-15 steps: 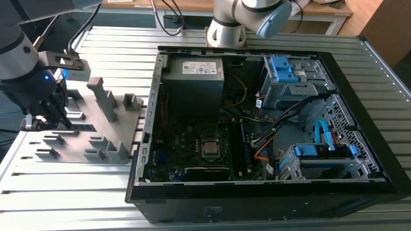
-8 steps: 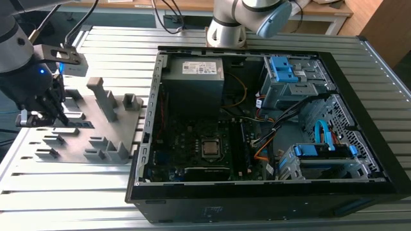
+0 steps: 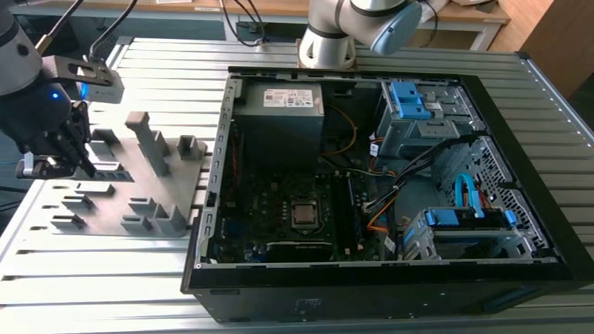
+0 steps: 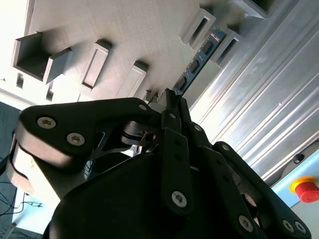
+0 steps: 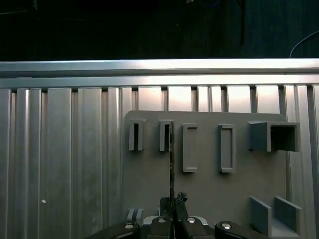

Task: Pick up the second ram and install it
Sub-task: 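Pick up the second ram and move it above second insertion slot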

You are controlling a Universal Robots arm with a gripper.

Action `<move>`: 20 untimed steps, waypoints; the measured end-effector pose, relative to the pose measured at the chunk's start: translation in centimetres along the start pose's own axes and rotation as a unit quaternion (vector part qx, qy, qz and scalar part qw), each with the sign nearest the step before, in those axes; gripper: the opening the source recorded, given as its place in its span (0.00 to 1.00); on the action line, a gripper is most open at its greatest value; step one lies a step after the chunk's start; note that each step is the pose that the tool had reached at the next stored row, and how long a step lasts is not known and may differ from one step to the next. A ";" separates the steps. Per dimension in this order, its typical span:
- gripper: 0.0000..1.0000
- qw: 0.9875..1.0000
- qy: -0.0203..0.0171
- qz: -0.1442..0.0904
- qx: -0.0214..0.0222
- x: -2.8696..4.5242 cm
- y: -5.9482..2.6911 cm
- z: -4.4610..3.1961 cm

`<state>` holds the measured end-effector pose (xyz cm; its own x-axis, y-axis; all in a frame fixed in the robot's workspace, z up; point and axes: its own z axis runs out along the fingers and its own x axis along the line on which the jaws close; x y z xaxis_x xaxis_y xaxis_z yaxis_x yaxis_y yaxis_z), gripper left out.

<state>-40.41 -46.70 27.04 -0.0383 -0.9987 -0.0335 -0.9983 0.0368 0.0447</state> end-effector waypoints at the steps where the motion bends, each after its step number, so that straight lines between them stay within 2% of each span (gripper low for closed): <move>1: 0.14 1.000 0.000 0.000 0.000 0.00 0.01 -0.11; 13: 0.14 1.000 0.000 0.000 0.000 -0.05 0.07 -1.46; 20: 0.14 1.000 0.000 0.000 0.000 -0.09 0.12 -2.54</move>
<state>-40.41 -46.70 29.59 -0.0384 -0.9987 -0.0335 -0.9983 0.0369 0.0447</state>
